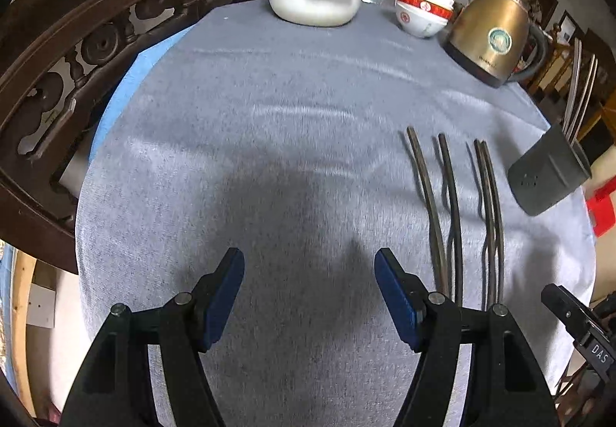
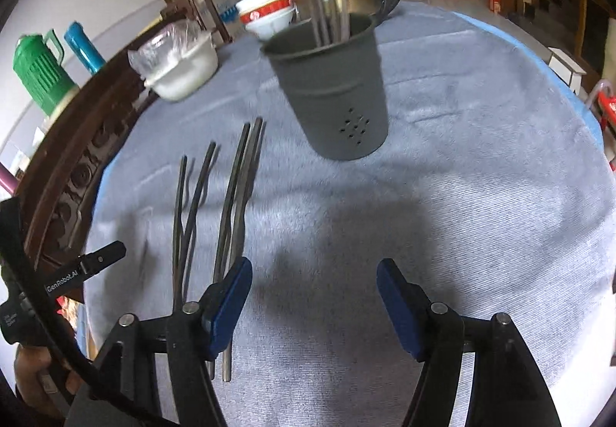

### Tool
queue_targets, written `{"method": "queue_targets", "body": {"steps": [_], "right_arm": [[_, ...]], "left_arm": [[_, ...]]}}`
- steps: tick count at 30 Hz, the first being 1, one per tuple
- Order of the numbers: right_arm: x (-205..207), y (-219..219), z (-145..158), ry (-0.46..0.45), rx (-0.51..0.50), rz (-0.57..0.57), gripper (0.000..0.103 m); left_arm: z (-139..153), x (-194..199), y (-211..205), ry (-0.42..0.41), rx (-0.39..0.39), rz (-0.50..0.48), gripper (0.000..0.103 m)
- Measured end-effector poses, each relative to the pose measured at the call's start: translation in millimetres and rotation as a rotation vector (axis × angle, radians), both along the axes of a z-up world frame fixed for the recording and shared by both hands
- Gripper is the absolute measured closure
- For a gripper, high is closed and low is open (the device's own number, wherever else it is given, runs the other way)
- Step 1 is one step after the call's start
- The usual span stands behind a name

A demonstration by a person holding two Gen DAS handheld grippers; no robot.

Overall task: Organize utensils
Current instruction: 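Move both open tools back over the remaining chopsticks on the cloth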

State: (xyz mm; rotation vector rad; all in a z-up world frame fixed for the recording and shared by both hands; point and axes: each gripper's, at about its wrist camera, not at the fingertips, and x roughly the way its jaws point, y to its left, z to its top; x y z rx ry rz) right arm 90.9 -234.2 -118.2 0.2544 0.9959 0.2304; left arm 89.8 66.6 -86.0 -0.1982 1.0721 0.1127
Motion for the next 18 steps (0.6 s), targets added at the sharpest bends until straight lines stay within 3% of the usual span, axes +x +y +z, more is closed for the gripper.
{"method": "queue_targets", "body": {"steps": [9,18], "right_arm": [[2.5,8.5,-12.8,0.048,-0.044,0.012,0.032],[4.5,17.0,-13.5,0.049,-0.113,0.026,0.032]], "left_arm": [[-14.9,-3.0,-3.0,0.073,0.016,0.007,0.032],[-17.9,-4.7,-12.9,0.082,0.086,-0.018,0.03]]}}
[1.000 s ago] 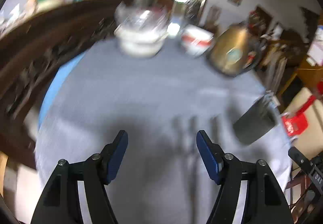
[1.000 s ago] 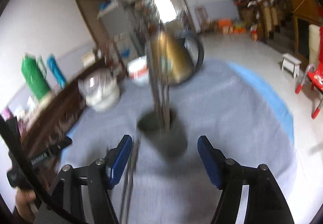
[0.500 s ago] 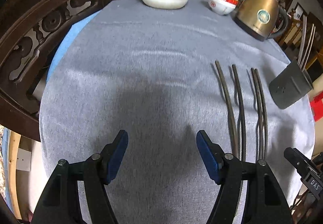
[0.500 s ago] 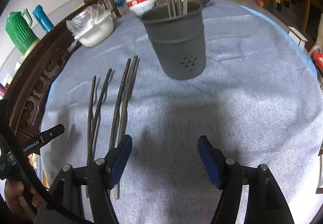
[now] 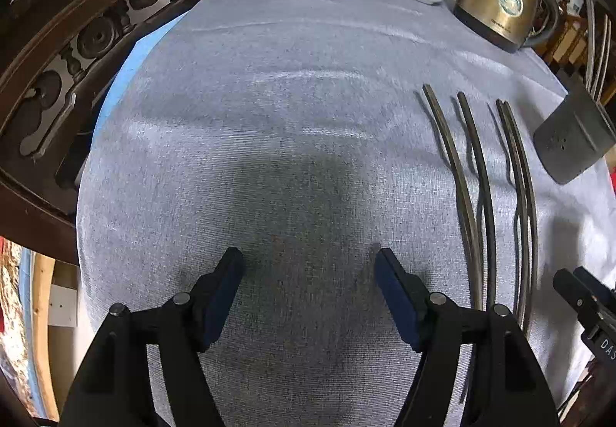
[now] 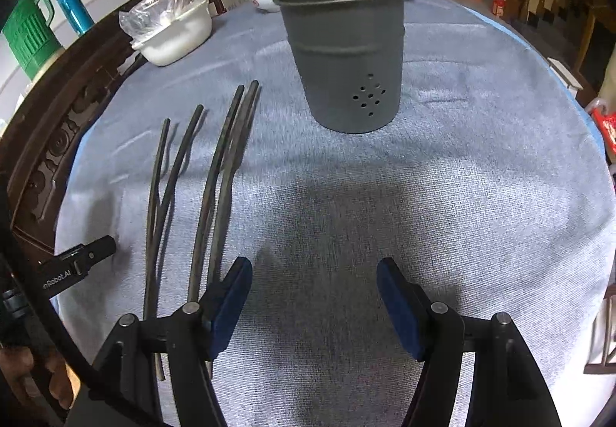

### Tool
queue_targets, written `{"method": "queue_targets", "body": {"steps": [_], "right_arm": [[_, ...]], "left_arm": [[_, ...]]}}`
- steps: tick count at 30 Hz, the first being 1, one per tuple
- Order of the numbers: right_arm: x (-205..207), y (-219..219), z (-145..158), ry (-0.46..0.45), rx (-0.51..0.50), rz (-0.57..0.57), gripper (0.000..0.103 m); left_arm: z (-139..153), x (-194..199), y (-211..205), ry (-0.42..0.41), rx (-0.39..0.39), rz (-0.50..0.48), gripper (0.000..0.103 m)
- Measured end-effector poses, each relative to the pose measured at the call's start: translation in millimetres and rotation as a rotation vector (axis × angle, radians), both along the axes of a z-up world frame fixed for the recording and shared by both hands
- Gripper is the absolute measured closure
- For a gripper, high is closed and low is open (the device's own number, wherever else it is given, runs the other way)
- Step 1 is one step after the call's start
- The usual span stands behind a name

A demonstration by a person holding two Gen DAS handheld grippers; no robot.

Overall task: Organize utensils
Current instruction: 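Move both open tools back over the remaining chopsticks on the cloth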

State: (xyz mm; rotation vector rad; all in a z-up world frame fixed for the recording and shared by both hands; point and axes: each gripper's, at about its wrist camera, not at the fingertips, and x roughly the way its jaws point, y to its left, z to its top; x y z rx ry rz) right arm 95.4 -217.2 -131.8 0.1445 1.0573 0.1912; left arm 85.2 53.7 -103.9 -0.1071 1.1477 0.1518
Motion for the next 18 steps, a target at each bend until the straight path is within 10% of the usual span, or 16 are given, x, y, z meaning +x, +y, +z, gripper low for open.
{"method": "queue_targets", "body": {"steps": [18], "right_arm": [[7.4,31.7,-6.5,0.071,-0.19,0.036,0.025]], "left_arm": [[-5.6,-2.1,3.6,0.01,0.012,0.029,0.008]]}}
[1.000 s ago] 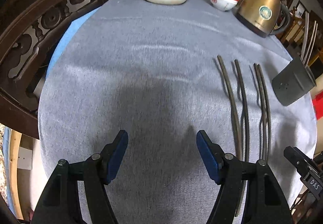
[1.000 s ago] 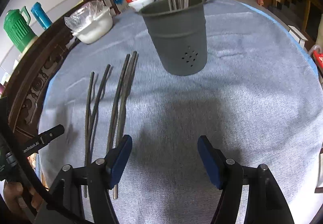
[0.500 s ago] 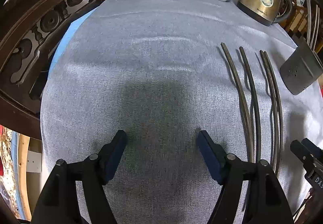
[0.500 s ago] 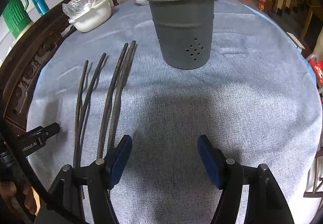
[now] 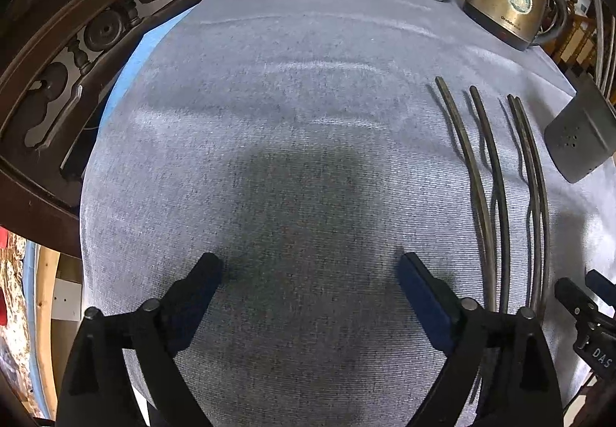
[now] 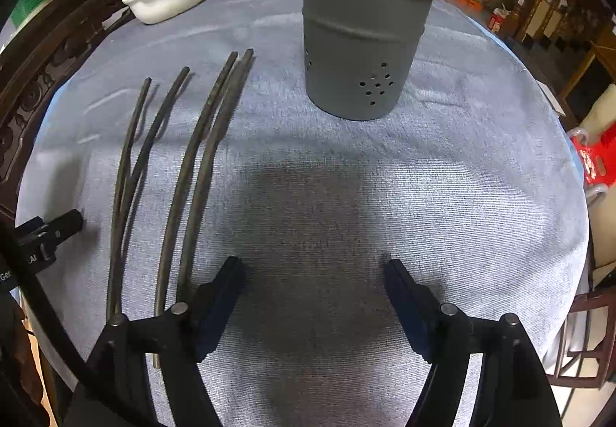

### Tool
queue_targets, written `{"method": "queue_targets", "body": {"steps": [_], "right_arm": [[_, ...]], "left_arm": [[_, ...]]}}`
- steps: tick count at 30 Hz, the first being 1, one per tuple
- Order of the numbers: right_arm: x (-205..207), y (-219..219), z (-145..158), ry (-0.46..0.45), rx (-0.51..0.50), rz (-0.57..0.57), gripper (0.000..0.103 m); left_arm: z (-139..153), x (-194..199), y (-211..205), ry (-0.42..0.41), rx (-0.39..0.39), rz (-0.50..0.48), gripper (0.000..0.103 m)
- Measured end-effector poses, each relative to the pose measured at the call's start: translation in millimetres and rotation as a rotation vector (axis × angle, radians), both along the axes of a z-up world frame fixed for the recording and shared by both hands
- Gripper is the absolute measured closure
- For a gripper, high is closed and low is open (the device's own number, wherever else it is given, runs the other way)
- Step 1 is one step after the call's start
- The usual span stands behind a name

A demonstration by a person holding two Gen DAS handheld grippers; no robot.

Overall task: Organize utensils
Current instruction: 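Move both open tools back over the remaining chopsticks on the cloth, then close the right tool on one dark chopstick lying on the cloth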

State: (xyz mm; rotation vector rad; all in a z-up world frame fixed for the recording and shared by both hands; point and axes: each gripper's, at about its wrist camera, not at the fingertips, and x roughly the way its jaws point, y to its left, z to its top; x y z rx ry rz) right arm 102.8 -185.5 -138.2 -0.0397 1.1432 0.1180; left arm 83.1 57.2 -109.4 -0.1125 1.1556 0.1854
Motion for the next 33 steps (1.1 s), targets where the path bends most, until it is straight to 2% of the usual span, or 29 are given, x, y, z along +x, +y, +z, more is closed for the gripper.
{"method": "queue_targets", "body": {"steps": [7,11,17,21,24,30,33], "right_arm": [[16.4,-17.5,8.6,0.029,0.119,-0.028,0.025],[24.5,-13.6,8.9,0.035,0.1,-0.023,0.025],[38.2,0.4,-2.1,0.077,0.014,0.001,0.025],[43.1,0.4,7.4,0.059,0.043,-0.006,0.026],[50.8,0.7,15.7,0.054,0.072,-0.005,0.04],[73.9,15.8,25.3,0.062,0.108,-0.006,0.042],[82.5,21.7,23.9,0.08,0.116,0.0,0.054]], "left_arm": [[-0.6,-1.6,-1.1,0.004,0.002,0.003,0.004],[-2.6,0.7,2.0,0.005,0.002,0.002,0.002],[-2.7,0.7,2.3,0.006,0.002,0.005,0.001],[-2.7,1.2,2.8,0.006,0.002,0.007,0.0],[-2.6,1.5,3.3,0.004,0.002,0.006,0.0],[-3.1,2.6,4.4,0.006,0.001,0.0,0.0],[-3.0,2.5,4.3,0.004,0.001,0.0,0.0]]}}
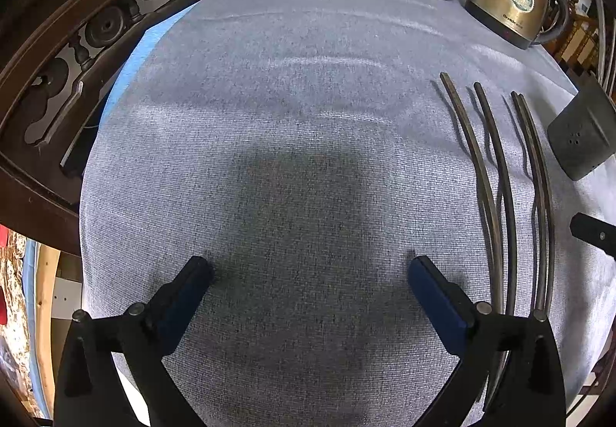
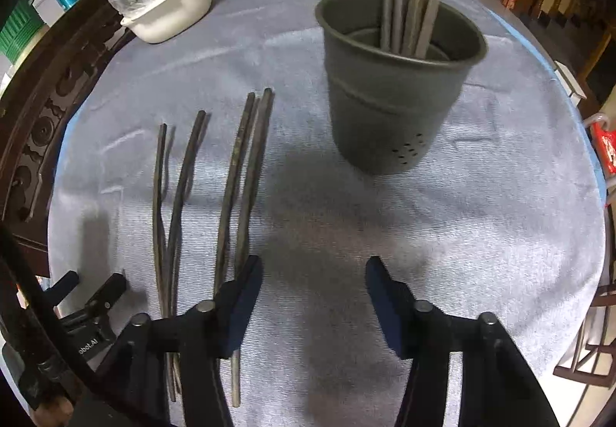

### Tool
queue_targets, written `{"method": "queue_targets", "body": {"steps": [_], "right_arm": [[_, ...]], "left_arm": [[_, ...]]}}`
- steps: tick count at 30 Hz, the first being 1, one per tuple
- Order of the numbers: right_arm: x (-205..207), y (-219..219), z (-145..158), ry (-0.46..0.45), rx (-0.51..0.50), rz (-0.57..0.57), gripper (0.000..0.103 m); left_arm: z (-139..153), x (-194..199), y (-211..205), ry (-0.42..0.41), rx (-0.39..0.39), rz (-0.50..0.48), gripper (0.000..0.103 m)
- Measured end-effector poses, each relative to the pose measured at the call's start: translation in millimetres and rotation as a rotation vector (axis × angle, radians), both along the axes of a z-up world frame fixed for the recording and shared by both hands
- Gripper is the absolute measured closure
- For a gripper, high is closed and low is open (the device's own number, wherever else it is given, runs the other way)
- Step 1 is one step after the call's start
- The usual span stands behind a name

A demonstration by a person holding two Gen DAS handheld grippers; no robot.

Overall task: Organize utensils
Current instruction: 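Close the right tool on one dark chopstick lying on the cloth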

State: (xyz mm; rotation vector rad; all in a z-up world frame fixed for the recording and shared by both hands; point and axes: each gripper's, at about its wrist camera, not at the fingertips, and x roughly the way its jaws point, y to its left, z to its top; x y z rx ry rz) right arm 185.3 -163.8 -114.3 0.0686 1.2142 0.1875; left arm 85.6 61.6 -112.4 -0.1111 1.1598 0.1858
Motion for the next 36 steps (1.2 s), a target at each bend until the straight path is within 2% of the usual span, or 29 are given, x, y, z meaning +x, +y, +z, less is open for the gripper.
{"method": "queue_targets", "body": {"steps": [2,18,20,22,29,30,31,32,36], "right_arm": [[7.6,5.4,-1.2,0.01,0.013,-0.004,0.06],[70.3,62.5,-14.6,0.038,0.015,0.005,0.067],[77.6,70.7,-18.4,0.053,0.004,0.011,0.075],[83.3,74.7,-21.5,0.063,0.02,0.013,0.077],[94.6,71.5,-27.6,0.094,0.022,0.02,0.078],[98.1,70.7,-28.1,0.096,0.027,0.022,0.079],[99.9,69.4,-28.1,0.096,0.037,0.024,0.089],[100.8,68.0,-28.4,0.097,0.049,0.027,0.095],[91.5,53.9,-28.5,0.081,0.039,0.05,0.097]], "left_arm": [[-0.2,-0.5,0.0,-0.003,0.0,-0.001,0.0],[-0.4,-0.5,-0.4,-0.003,-0.001,-0.012,0.0],[-0.4,0.0,-0.1,-0.002,-0.001,-0.014,0.0],[-0.6,0.2,0.0,-0.003,-0.001,-0.016,0.0],[-0.5,1.2,0.3,0.002,-0.003,-0.015,0.0],[-0.3,1.6,0.4,0.004,-0.004,-0.014,0.0],[-0.4,2.1,0.2,0.006,-0.004,-0.013,0.0],[-0.4,2.9,0.5,0.009,-0.005,-0.013,0.0],[-0.3,10.2,3.3,0.044,-0.025,-0.002,0.0]]}}
